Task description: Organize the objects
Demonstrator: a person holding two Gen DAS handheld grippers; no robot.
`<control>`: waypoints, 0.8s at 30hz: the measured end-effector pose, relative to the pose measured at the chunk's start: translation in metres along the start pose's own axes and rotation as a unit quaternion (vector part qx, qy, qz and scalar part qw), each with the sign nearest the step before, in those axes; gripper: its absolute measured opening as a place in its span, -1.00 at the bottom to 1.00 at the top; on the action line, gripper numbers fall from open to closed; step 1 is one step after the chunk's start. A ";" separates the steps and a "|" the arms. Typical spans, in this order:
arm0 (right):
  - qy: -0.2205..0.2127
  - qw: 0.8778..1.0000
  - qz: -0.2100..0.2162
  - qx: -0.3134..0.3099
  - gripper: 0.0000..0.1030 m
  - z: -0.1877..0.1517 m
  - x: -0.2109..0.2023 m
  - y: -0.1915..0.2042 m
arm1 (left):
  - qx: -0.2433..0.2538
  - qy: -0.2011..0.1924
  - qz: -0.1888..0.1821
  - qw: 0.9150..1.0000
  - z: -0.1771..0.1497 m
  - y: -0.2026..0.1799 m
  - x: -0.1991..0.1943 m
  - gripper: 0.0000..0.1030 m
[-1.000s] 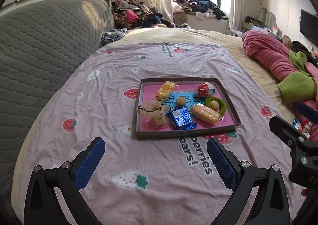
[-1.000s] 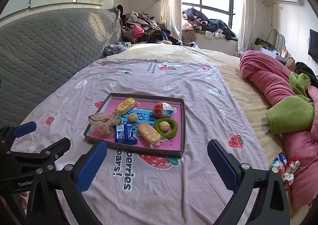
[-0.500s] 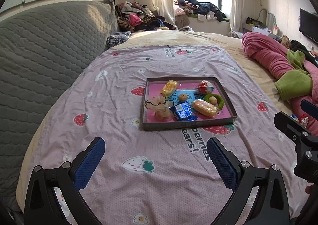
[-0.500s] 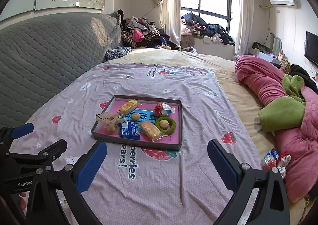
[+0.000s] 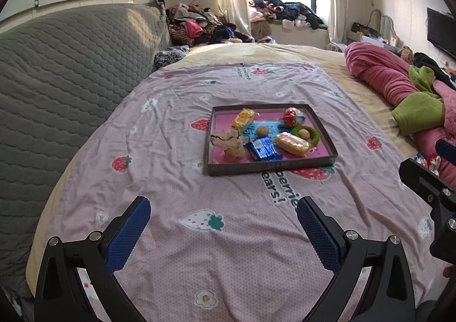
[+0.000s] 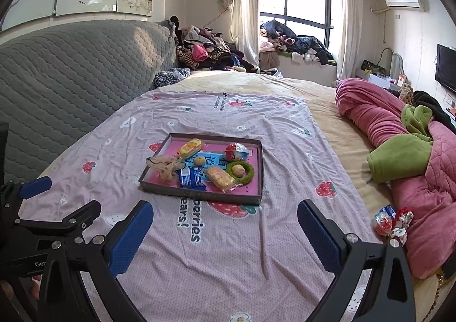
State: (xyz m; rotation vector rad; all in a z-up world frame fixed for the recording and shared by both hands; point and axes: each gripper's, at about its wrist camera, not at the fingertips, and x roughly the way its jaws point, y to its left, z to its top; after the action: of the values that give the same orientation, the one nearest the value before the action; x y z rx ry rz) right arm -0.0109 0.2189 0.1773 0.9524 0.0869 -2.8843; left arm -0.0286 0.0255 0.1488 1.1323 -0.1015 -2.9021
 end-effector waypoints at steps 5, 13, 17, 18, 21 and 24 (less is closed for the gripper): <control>0.000 1.000 0.000 0.002 0.98 -0.013 0.001 -0.004 | 0.002 0.003 -0.002 1.000 -0.015 -0.002 0.008 0.98; 0.005 1.000 -0.003 0.001 0.98 -0.027 0.006 -0.008 | -0.004 0.015 -0.018 1.000 -0.037 0.001 0.021 0.98; 0.011 1.000 -0.002 -0.002 0.98 -0.035 0.010 -0.007 | -0.010 0.019 -0.023 1.000 -0.043 0.002 0.026 0.98; 0.013 1.000 -0.002 -0.003 0.98 -0.038 0.011 -0.007 | -0.008 0.020 -0.022 1.000 -0.046 0.001 0.028 0.98; 0.019 1.000 0.000 -0.007 0.98 -0.044 0.015 -0.005 | -0.003 0.022 -0.021 1.000 -0.051 0.000 0.032 0.98; 0.023 1.000 0.000 -0.010 0.98 -0.049 0.019 -0.003 | 0.000 0.023 -0.025 0.999 -0.056 0.000 0.036 0.98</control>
State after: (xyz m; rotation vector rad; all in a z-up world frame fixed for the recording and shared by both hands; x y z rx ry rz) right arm 0.0026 0.2248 0.1264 1.0141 0.1200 -2.8573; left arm -0.0177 0.0211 0.0833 1.2174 -0.0723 -2.9180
